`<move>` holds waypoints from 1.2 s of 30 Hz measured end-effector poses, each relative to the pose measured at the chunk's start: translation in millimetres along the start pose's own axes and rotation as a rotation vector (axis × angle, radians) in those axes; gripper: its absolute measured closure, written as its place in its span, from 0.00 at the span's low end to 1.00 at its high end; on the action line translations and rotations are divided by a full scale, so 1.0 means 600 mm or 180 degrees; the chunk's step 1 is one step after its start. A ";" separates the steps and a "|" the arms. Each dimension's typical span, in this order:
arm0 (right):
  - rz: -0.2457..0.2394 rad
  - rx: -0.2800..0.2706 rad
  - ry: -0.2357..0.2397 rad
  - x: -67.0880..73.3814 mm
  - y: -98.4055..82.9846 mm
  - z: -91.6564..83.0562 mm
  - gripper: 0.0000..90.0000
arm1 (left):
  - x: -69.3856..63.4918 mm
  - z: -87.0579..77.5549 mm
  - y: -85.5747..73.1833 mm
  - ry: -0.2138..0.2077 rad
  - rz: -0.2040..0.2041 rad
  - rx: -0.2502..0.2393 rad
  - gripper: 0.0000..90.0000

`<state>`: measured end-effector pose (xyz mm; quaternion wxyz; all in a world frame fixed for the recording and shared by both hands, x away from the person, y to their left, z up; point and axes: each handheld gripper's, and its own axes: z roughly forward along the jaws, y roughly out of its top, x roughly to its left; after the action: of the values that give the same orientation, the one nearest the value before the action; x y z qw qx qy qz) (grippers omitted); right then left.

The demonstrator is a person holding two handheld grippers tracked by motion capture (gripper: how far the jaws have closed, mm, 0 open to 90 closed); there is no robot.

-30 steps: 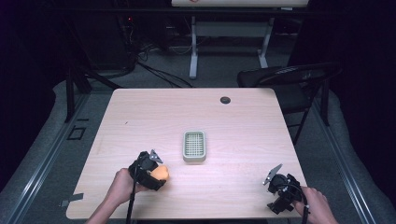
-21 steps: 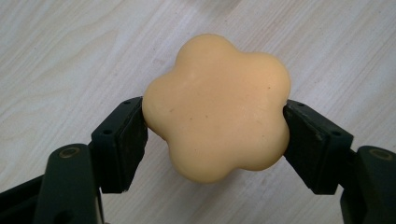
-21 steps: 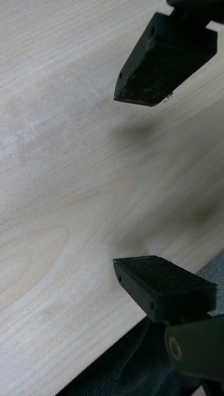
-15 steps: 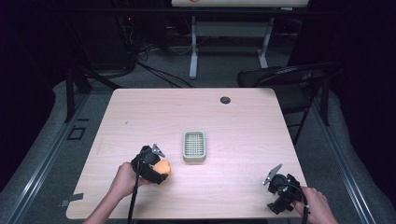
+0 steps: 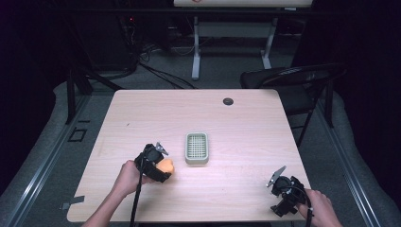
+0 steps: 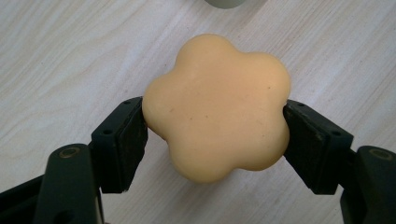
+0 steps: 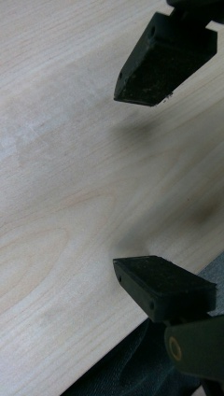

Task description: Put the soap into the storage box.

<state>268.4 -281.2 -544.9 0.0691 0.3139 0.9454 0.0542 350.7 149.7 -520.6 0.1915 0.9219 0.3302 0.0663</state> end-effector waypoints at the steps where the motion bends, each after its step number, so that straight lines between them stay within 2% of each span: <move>1: -0.0025 0.0024 -0.0001 -0.001 0.000 -0.001 0.18 | 0.001 0.000 0.001 -0.0006 0.0008 0.0005 0.30; 4: 0.0007 -0.0026 -0.0005 0.000 -0.001 0.001 0.18 | 0.003 -0.003 0.008 -0.0009 0.0024 -0.0012 0.30; 18: 0.0003 -0.0019 -0.0030 0.000 -0.003 0.000 0.18 | 0.010 -0.017 0.033 -0.0014 0.0027 -0.0069 0.30; 24: 0.0002 -0.0021 -0.0033 0.002 -0.002 -0.002 0.18 | 0.012 -0.023 0.043 0.0024 0.0030 -0.0105 0.30; 29: -0.0015 -0.0033 -0.0065 0.003 -0.002 -0.003 0.18 | 0.016 -0.026 0.053 0.0042 0.0049 -0.0106 0.30; 31: -0.0017 -0.0001 -0.0027 0.001 -0.002 -0.003 0.18 | 0.019 -0.026 0.059 0.0063 0.0055 -0.0088 0.30; 33: 0.0022 -0.0055 -0.0009 0.002 -0.003 -0.002 0.18 | 0.021 -0.027 0.065 0.0071 0.0087 -0.0056 0.30; 36: 0.0008 -0.0042 -0.0021 0.002 -0.002 -0.002 0.18 | 0.023 -0.032 0.075 0.0097 0.0106 -0.0051 0.30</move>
<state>266.2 -281.6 -544.0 0.0742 0.3148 0.9444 0.0594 382.7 132.6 -485.3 0.1928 0.9246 0.3171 0.0862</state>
